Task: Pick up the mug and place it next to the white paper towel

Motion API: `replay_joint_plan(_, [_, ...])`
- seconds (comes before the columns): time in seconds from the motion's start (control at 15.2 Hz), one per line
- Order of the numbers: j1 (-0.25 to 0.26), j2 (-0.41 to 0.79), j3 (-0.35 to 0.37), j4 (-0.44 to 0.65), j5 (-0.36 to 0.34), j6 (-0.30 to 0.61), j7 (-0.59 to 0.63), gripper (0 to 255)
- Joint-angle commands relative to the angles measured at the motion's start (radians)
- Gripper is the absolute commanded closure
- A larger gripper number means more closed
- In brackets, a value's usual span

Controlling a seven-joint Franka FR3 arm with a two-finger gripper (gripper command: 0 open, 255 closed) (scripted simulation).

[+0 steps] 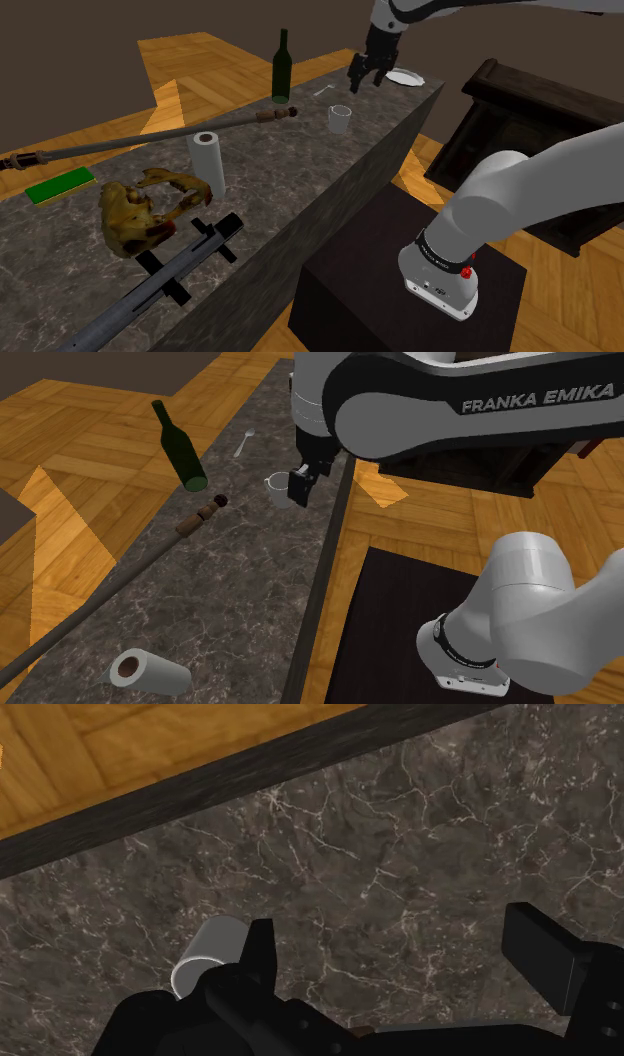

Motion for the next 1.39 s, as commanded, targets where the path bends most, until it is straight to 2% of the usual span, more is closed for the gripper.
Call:
replay_joint_plan(0.0, [-0.005,0.064,-0.026,0.009,-0.006,0.059,-0.023,0])
replay_joint_plan(0.59, [-0.014,0.383,-0.126,0.101,0.028,0.294,-0.137,0])
replay_joint_plan(0.99, [-0.028,0.618,-0.166,0.221,0.117,0.404,-0.241,0])
replay_joint_plan(1.32, [-0.068,0.818,-0.165,0.358,0.210,0.459,-0.332,0])
